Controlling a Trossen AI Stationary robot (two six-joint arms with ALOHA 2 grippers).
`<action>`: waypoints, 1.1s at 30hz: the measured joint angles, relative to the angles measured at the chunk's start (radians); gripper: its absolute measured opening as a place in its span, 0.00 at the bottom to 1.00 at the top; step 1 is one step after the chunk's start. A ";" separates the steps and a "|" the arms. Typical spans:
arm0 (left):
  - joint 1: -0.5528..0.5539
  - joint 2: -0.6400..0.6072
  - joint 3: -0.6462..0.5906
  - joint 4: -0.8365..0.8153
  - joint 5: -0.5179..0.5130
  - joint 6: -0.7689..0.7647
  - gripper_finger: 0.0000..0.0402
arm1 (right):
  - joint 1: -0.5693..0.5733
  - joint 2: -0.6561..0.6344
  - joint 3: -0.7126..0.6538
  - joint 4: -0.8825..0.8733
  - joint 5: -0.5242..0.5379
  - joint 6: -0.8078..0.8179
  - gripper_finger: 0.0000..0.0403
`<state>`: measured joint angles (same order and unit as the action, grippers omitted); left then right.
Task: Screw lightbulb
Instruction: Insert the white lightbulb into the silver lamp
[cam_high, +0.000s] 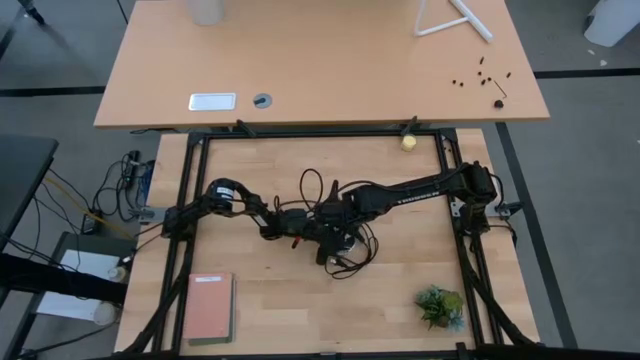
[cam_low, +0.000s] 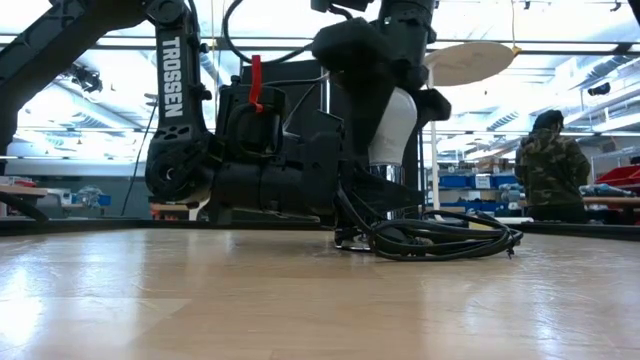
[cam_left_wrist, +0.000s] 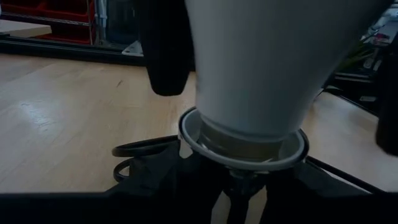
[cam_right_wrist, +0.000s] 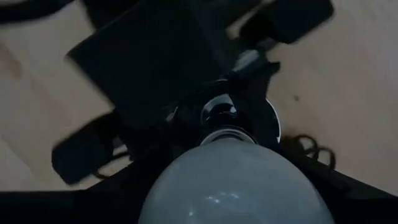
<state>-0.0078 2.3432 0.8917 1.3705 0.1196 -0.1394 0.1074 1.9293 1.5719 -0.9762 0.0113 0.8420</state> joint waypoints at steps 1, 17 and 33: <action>0.000 0.000 0.000 0.000 0.000 0.000 0.47 | 0.000 0.000 0.000 -0.001 0.001 0.049 0.64; 0.000 0.000 0.000 0.000 -0.006 -0.001 0.47 | -0.014 -0.005 -0.002 0.001 -0.012 0.273 0.67; 0.002 0.000 0.000 0.003 0.009 -0.005 0.47 | -0.059 -0.062 -0.003 0.011 0.017 0.144 0.74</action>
<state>-0.0063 2.3432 0.8921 1.3739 0.1288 -0.1446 0.0481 1.8669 1.5684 -0.9657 0.0282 0.9860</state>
